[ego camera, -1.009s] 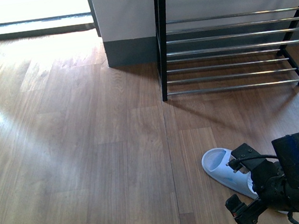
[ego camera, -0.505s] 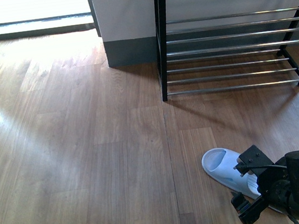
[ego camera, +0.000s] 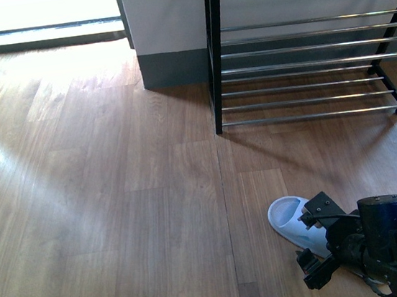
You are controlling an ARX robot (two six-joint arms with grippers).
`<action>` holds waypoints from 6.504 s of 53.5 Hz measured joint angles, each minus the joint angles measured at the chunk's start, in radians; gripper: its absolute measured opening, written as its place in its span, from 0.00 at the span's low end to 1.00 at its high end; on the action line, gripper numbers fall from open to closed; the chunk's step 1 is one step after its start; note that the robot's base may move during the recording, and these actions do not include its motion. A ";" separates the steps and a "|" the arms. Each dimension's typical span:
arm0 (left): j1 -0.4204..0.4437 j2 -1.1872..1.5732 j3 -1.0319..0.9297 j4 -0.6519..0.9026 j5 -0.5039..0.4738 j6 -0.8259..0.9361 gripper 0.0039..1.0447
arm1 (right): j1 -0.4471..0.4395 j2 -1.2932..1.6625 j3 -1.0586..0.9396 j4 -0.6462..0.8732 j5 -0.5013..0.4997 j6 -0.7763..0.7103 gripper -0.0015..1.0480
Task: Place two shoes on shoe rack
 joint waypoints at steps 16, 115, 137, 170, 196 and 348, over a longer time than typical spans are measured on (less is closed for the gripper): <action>0.000 0.000 0.000 0.000 0.000 0.000 0.02 | 0.002 -0.008 -0.016 0.005 -0.030 0.027 0.33; 0.000 0.000 0.000 0.000 0.000 0.000 0.02 | -0.019 -0.237 -0.291 0.297 0.015 0.060 0.02; 0.000 0.000 0.000 0.000 0.000 0.000 0.02 | -0.020 -0.238 -0.294 0.296 0.019 0.060 0.02; 0.000 0.001 0.000 0.000 0.001 0.000 0.02 | -0.198 -1.645 -1.066 -0.410 -0.058 -0.208 0.02; 0.000 0.002 0.000 0.001 0.001 0.000 0.02 | -0.270 -2.851 -1.059 -1.312 -0.116 -0.243 0.02; -0.001 0.008 0.000 0.001 0.003 0.000 0.02 | -0.271 -2.854 -1.059 -1.312 -0.115 -0.244 0.02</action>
